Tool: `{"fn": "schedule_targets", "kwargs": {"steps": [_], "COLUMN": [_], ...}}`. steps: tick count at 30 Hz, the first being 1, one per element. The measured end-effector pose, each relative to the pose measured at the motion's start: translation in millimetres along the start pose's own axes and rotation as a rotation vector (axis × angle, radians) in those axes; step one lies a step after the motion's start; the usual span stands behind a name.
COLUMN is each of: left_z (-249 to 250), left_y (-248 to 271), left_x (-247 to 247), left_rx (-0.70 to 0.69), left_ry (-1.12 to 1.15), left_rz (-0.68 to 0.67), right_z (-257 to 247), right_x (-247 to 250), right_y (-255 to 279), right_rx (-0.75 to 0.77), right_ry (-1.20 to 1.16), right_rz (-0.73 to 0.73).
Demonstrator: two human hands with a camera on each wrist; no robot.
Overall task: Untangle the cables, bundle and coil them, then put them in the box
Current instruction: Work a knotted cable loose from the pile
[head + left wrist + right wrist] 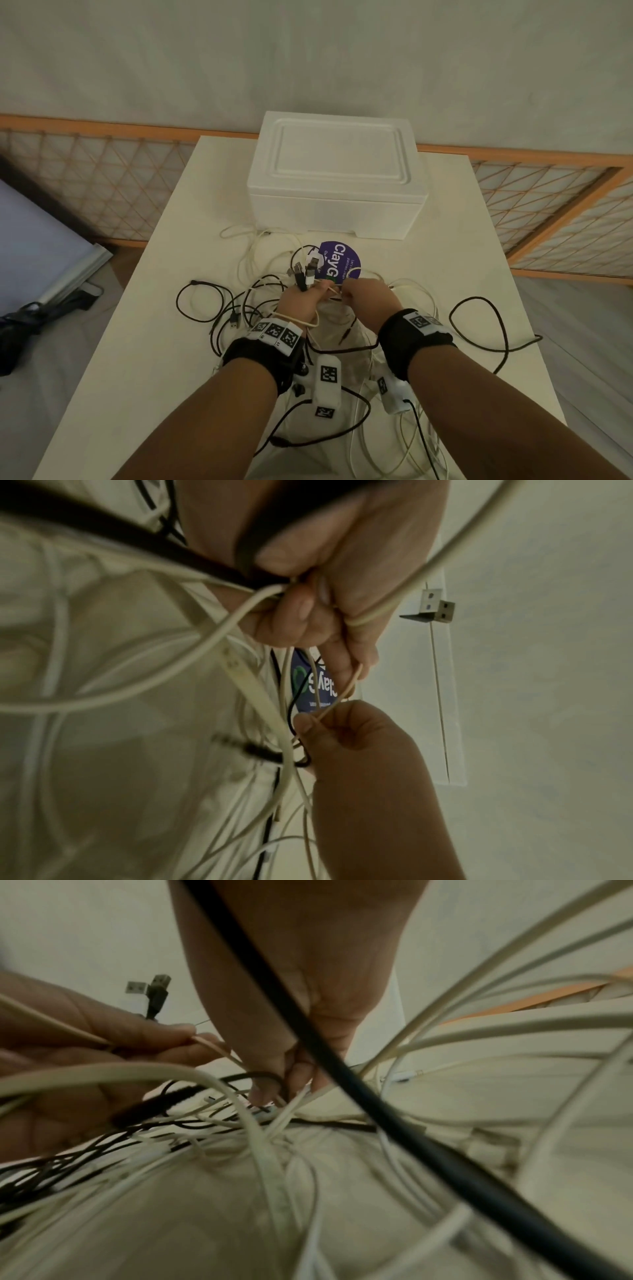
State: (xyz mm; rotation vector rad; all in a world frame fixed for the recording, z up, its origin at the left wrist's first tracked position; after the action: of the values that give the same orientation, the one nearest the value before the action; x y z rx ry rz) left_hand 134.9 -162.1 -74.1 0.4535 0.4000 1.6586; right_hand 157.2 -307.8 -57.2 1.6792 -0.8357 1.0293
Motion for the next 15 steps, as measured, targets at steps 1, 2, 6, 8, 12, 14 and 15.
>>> {"fn": "schedule_targets", "kwargs": {"steps": [1, 2, 6, 8, 12, 14, 15], "left_z": [-0.5, 0.0, -10.7, -14.1, -9.4, -5.1, -2.0], "left_y": [0.7, 1.3, -5.1, -7.5, -11.0, -9.9, -8.1], "left_x": [-0.7, -1.8, -14.4, -21.8, -32.4, -34.4, -34.4], "left_rx": [-0.014, -0.025, 0.064, 0.102, -0.002, -0.032, -0.058], "left_ry": [-0.018, -0.05, -0.216, -0.256, -0.251, -0.249, -0.237], "left_rz": [-0.014, -0.041, -0.093, -0.107, -0.139, -0.163, -0.18], "right_z": [1.5, 3.5, 5.1, 5.7, 7.0, 8.3, 8.6], "right_x": [-0.7, -0.9, 6.8, 10.8, 10.1, 6.1, 5.5], "right_y": [1.5, 2.5, 6.0, 7.9, 11.1, 10.0, 8.6], "right_rx": [-0.013, -0.02, -0.022, -0.022, -0.064, -0.07, -0.07], "right_ry": [-0.032, -0.058, -0.097, -0.132, -0.216, -0.245, -0.244], "right_rz": [0.028, 0.047, 0.095, 0.106, 0.09, 0.063, 0.048]}}
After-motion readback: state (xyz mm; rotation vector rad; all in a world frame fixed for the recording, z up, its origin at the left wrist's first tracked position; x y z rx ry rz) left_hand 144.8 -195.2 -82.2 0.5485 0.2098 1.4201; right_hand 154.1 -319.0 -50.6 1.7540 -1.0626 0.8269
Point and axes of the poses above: each hand's wrist, its own y-axis away from the middle knuckle, its own x-axis out of the back of the hand, z = x × y, the point moved 1 cm from there along -y, towards the middle knuckle, and after that the axes turned 5 degrees about y, right-handed, at the moved point
